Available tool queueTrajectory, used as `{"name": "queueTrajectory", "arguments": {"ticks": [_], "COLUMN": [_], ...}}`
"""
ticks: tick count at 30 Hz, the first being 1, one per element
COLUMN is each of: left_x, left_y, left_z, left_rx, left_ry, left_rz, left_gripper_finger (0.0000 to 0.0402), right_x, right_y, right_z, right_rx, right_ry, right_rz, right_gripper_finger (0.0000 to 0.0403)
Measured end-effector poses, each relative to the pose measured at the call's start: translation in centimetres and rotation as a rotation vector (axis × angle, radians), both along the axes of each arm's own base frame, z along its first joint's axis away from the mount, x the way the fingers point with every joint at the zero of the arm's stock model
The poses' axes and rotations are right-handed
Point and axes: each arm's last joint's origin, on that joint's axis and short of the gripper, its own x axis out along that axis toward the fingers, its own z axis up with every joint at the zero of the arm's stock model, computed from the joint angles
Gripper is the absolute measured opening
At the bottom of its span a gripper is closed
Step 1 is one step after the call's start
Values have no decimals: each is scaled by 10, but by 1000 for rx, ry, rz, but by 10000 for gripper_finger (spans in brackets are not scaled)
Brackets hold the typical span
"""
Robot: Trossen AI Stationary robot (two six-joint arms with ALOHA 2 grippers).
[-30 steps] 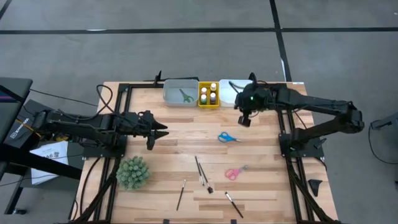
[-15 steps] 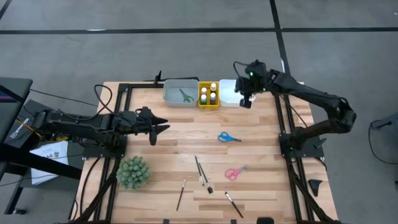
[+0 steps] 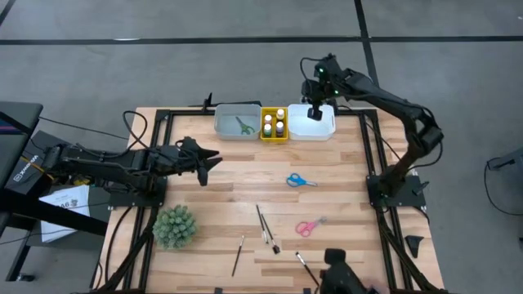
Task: Pick & Place Paint Supplies
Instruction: Put the black powder brush into the white bin
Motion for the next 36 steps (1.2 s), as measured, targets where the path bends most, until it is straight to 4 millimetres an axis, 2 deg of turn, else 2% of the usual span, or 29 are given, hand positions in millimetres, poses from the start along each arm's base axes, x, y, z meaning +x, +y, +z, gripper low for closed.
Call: {"name": "queueTrajectory", "arguments": {"ticks": [5, 10, 21, 36], "left_x": [0, 0, 0, 0], "left_y": [1, 1, 1, 1], "left_z": [0, 0, 0, 0], "left_rx": [-7, -13, -10, -8], "left_ry": [-7, -13, -12, -13], "left_rz": [26, 34, 43, 52], "left_gripper_finger": [140, 140, 140, 140], "right_x": [0, 1, -1, 3], "right_y": [-18, -22, -19, -3], "right_z": [-25, -49, -87, -118], "right_rx": [106, 216, 237, 219], "right_ry": [27, 41, 41, 17], "right_rz": [-12, 14, 6, 42], "right_gripper_finger": [0, 0, 0, 0]}}
